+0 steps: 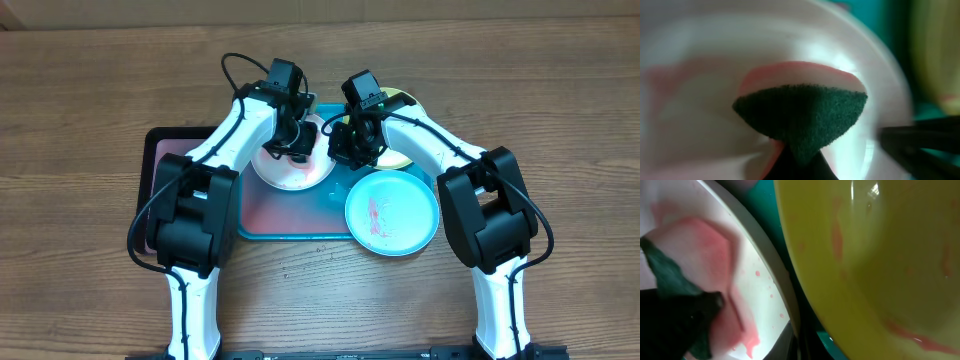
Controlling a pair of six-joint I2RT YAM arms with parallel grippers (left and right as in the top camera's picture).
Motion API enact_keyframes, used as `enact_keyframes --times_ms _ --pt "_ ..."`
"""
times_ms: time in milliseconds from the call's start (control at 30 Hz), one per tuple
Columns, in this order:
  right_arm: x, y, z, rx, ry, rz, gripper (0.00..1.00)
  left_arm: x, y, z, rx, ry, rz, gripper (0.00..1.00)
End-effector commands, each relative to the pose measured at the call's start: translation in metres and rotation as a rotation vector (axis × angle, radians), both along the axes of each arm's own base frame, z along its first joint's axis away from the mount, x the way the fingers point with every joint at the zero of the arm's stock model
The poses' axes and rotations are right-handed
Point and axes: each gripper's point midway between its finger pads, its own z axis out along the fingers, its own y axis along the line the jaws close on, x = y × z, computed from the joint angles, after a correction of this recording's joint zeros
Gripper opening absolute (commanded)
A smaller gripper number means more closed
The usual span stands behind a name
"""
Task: Clean dirty plates on tray and stack at the side
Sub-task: 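Scrub the white plate with the sponge while the right gripper holds it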
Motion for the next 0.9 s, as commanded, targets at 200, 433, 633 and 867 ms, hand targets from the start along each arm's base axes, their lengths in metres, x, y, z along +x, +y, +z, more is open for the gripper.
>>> enact_keyframes --times_ms 200,433,633,867 --pt "-0.005 0.005 -0.002 0.007 0.000 0.036 0.04 0.020 0.021 -0.012 0.133 -0.070 0.154 0.04" --pt "-0.005 0.005 -0.002 0.007 -0.001 0.036 0.04 -0.002 0.118 -0.005 0.611 -0.083 0.529 0.04" --pt "-0.005 0.005 -0.002 0.007 -0.001 0.036 0.04 -0.037 0.100 -0.015 0.549 0.103 0.332 0.04" --pt "-0.004 0.005 -0.002 0.009 -0.004 0.036 0.04 -0.074 -0.005 -0.010 -0.041 0.266 -0.190 0.04"
